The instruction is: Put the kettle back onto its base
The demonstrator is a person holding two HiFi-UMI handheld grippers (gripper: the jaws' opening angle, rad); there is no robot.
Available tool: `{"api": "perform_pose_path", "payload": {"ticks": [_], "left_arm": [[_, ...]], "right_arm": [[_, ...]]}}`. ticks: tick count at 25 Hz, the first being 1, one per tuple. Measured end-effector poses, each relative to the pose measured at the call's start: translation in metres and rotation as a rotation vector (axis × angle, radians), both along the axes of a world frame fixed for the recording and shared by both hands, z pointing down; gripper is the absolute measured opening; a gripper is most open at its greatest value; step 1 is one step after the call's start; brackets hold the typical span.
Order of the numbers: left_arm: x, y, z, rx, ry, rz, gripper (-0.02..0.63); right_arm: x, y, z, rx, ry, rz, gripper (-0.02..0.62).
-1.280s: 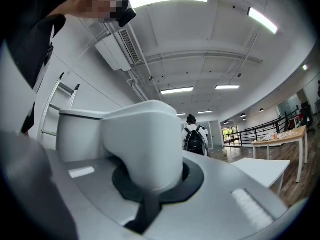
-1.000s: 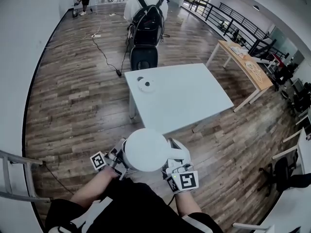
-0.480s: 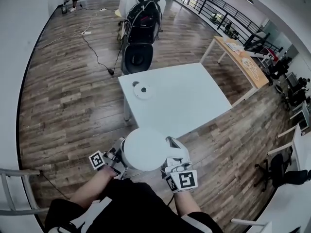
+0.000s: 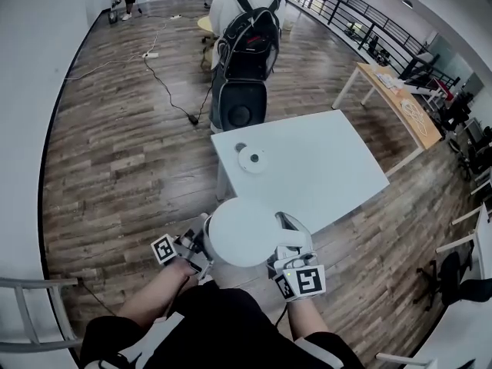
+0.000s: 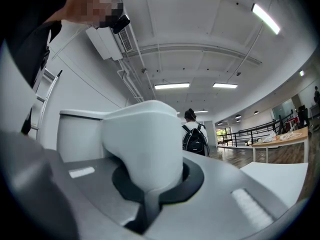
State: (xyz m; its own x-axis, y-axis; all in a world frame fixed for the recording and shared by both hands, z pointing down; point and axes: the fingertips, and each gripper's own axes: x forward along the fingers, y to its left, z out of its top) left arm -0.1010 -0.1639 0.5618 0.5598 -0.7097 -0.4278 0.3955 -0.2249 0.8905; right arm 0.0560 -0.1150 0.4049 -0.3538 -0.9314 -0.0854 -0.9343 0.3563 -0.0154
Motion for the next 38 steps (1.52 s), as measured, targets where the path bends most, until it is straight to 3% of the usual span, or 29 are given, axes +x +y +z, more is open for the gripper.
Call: {"api": "perform_pose_path", "payload": {"ticks": [11, 28, 38], "left_arm": [[-0.016, -0.037, 0.001, -0.016, 0.044, -0.034, 0.204], [0.031, -0.117, -0.011, 0.008, 0.037, -0.125, 0.204], [0.052, -0.128, 0.008, -0.021, -0.005, -0.135, 0.204]], "right_arm": [[-0.017, -0.045, -0.001, -0.008, 0.013, -0.041, 0.006], [0.041, -0.138, -0.007, 0.010, -0.035, -0.138, 0.006], [0.062, -0.155, 0.013, -0.020, -0.036, -0.154, 0.006]]}}
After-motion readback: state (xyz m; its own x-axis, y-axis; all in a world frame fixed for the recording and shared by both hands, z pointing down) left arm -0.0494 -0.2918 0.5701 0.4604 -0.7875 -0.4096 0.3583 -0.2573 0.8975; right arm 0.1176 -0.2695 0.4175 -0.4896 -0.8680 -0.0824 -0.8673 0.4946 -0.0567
